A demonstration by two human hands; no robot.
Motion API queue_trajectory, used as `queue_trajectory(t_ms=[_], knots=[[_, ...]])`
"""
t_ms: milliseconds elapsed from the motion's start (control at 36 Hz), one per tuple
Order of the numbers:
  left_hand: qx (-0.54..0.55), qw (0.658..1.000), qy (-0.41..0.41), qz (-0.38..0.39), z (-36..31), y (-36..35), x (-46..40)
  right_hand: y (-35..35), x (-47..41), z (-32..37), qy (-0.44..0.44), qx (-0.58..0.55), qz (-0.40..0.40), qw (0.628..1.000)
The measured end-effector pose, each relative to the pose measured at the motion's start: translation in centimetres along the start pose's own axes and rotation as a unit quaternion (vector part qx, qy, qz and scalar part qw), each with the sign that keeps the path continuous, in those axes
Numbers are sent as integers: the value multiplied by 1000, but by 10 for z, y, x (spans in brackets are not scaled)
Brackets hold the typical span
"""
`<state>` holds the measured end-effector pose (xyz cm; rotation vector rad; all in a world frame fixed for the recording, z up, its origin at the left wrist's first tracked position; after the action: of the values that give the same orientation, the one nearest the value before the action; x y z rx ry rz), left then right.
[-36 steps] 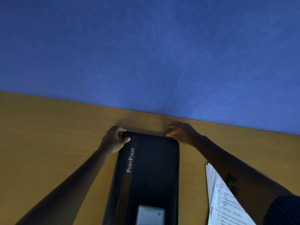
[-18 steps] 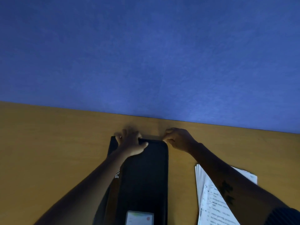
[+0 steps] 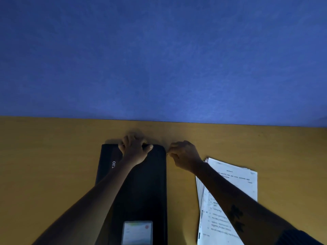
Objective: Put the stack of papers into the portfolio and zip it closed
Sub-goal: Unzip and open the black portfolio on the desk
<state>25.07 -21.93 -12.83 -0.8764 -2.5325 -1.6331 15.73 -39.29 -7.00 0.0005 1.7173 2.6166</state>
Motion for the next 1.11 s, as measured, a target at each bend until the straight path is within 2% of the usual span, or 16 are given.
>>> queue_trajectory(t_ms=[222,556,944,1111], knots=[[-19,1000,-4,-13,5,-7,-3,-23,57,9,-15,-39,1,999],[-28,999,18,-20,-1,-8,5,-49,141,34,-17,-35,36,999],[-19,991,-16,-131,-31,1,39,-57,234,79,49,-7,91,995],[-45,998,-3,-51,-47,-42,91,-58,251,84,33,-5,81,996]])
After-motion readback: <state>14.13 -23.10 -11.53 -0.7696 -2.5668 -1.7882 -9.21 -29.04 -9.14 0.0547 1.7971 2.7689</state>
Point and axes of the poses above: each hand's wrist, its own x-axis away from the middle knuckle, its own y-axis out of the back of the hand, z = x × y, the point moved 10 cm from there along -x, towards the middle knuckle, and after that the axes turned 9 degrees about -y, right-handed, at the moved point
